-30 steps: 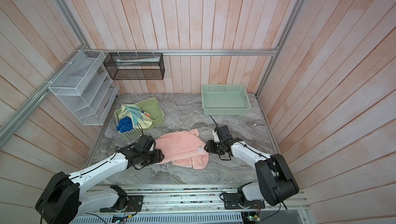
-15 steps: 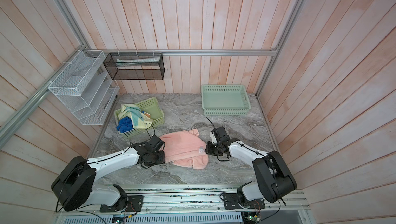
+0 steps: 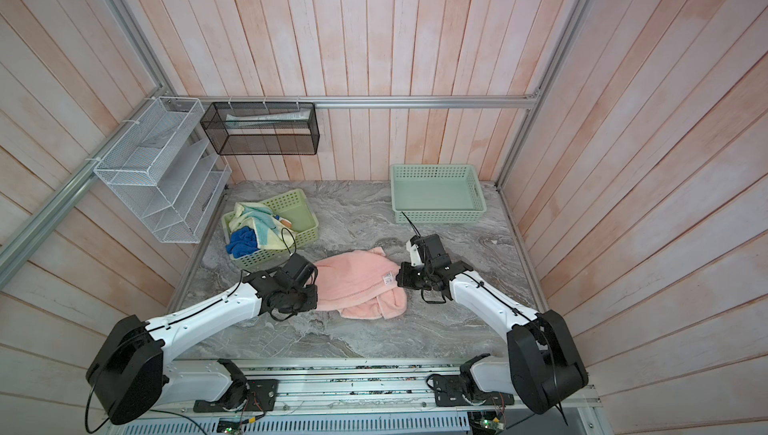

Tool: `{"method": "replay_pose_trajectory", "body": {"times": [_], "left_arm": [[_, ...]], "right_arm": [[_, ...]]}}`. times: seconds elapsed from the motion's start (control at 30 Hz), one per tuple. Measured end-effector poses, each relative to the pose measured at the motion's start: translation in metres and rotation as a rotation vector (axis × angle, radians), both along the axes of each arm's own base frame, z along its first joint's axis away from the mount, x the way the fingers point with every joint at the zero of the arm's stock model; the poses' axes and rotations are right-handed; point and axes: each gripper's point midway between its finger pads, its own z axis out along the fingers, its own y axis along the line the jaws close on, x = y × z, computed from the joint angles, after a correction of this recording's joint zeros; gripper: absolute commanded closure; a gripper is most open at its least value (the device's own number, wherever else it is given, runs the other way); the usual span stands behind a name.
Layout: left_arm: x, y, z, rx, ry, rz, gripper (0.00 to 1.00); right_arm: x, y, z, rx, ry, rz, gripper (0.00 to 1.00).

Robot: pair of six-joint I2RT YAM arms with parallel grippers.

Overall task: Fold and stack the towels
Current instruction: 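Grip two corners of the pink towel's near edge with both grippers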

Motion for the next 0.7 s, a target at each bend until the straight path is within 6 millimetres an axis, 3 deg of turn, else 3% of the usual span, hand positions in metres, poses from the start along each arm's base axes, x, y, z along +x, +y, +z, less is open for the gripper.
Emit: {"method": "replay_pose_trajectory", "body": {"times": [0.13,0.23,0.3,0.37,0.47,0.63,0.7], "left_arm": [[0.043,-0.018,0.092,-0.056,-0.217,-0.035,1.00],[0.062,-0.022,0.154,-0.091,-0.368,-0.047,1.00],[0.067,-0.023,0.187,-0.121,-0.455,-0.060,1.00],[0.066,-0.023,0.196,-0.133,-0.484,-0.073,1.00],[0.063,-0.026,0.173,-0.134,-0.449,-0.093,1.00],[0.034,-0.024,0.072,-0.100,-0.217,-0.122,1.00],[0.020,-0.022,0.044,-0.098,-0.137,-0.123,1.00]], "right_arm": [[0.023,0.002,0.061,0.008,-0.147,-0.013,1.00],[0.032,0.000,0.101,0.014,-0.250,-0.026,1.00],[0.032,-0.004,0.114,0.014,-0.291,-0.031,1.00],[0.027,-0.007,0.110,0.007,-0.285,-0.033,0.96],[0.012,-0.012,0.076,-0.015,-0.215,-0.032,0.88],[-0.031,-0.026,-0.001,-0.041,-0.024,-0.040,0.90],[-0.045,-0.030,-0.021,-0.032,0.029,-0.047,0.75]]}}
